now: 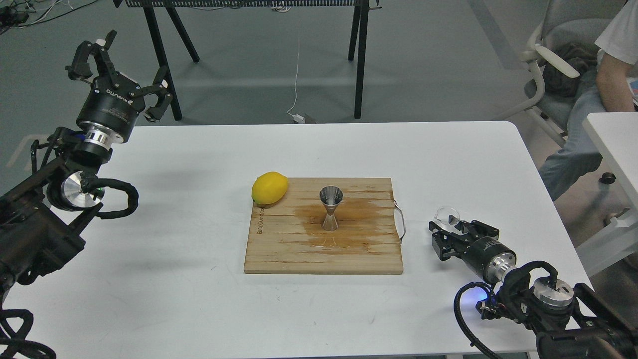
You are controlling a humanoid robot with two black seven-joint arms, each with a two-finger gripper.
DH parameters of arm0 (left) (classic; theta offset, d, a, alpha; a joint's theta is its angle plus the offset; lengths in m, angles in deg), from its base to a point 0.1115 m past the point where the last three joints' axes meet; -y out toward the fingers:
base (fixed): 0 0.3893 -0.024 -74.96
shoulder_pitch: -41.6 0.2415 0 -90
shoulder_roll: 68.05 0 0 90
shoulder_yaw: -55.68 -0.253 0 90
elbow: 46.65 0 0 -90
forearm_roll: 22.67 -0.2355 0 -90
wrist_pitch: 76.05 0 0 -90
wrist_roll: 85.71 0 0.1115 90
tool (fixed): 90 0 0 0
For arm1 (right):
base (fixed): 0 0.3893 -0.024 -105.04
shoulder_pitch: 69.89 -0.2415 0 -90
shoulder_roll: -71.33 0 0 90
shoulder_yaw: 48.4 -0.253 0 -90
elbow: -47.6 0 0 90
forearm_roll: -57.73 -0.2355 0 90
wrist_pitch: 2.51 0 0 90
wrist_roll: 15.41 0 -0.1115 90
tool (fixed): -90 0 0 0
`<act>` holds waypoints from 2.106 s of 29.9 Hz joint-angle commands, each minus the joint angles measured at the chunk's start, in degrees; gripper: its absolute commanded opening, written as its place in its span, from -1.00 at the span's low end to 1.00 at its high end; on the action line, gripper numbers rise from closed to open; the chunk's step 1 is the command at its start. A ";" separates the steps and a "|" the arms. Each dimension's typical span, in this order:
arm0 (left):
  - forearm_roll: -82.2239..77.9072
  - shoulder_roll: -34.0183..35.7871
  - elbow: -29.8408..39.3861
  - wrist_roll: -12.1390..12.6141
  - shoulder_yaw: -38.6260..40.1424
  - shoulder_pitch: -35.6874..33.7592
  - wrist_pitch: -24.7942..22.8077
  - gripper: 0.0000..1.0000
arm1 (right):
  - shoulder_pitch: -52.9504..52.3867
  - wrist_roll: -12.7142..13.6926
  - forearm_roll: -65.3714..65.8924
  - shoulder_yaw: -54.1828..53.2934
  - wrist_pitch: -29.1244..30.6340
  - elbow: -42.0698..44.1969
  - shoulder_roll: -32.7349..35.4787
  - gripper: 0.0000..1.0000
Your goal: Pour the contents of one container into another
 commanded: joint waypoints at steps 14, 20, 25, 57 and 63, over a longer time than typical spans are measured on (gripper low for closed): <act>0.00 0.33 0.00 0.00 0.08 0.14 -0.09 1.00 | 0.94 -0.48 0.09 0.01 -0.13 -0.17 2.12 0.28; 0.00 0.33 0.00 0.00 0.08 0.14 -0.09 1.00 | 1.29 -0.66 0.09 -0.69 -0.21 -0.52 2.38 0.75; 0.00 0.42 0.00 0.00 0.17 0.14 -0.09 1.00 | 1.38 -0.83 0.09 -0.96 -0.04 -0.96 2.56 0.90; 0.18 0.77 -0.70 0.00 0.43 0.23 0.00 1.00 | -21.63 -8.47 18.09 -0.52 20.61 3.94 11.26 1.00; 0.18 0.77 -0.70 0.00 0.69 0.23 0.00 1.00 | -31.30 -12.96 20.12 3.34 24.62 14.06 7.66 1.00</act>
